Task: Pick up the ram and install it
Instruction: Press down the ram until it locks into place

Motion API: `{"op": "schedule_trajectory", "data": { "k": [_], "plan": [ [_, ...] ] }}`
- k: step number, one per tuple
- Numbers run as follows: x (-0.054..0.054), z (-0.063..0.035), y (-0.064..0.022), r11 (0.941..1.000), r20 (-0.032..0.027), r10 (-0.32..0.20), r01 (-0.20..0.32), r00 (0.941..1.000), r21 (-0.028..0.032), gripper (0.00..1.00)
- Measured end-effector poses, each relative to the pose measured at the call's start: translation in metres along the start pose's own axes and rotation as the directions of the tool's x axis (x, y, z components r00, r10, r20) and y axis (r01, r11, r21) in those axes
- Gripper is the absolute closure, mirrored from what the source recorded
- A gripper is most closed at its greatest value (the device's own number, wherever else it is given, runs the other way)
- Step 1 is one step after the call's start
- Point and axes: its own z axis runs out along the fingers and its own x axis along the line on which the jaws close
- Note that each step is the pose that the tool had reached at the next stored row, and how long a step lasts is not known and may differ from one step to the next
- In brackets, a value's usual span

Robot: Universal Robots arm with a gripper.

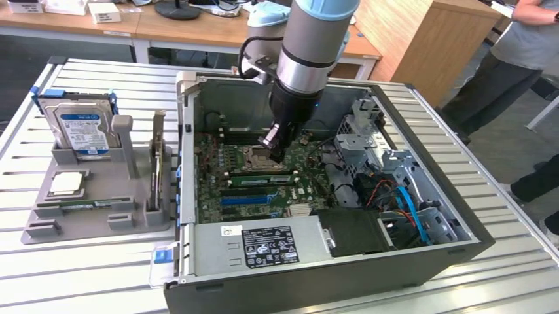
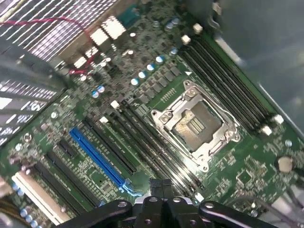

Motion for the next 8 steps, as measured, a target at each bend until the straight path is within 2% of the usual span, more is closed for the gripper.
{"op": "schedule_trajectory", "data": {
  "k": [1, 5, 8],
  "plan": [
    [0.0000, 0.0000, 0.0000, 0.9989, 0.0013, 0.047, -0.047, 0.9989, 0.0015, 0.89],
    [0.0000, 0.0000, 0.0000, 0.9929, 0.0035, 0.119, -0.119, 0.9929, 0.0037, 0.89],
    [0.0000, 0.0000, 0.0000, 0.9849, 0.0052, 0.173, -0.173, 0.9850, 0.0053, 0.89]
  ]
}}
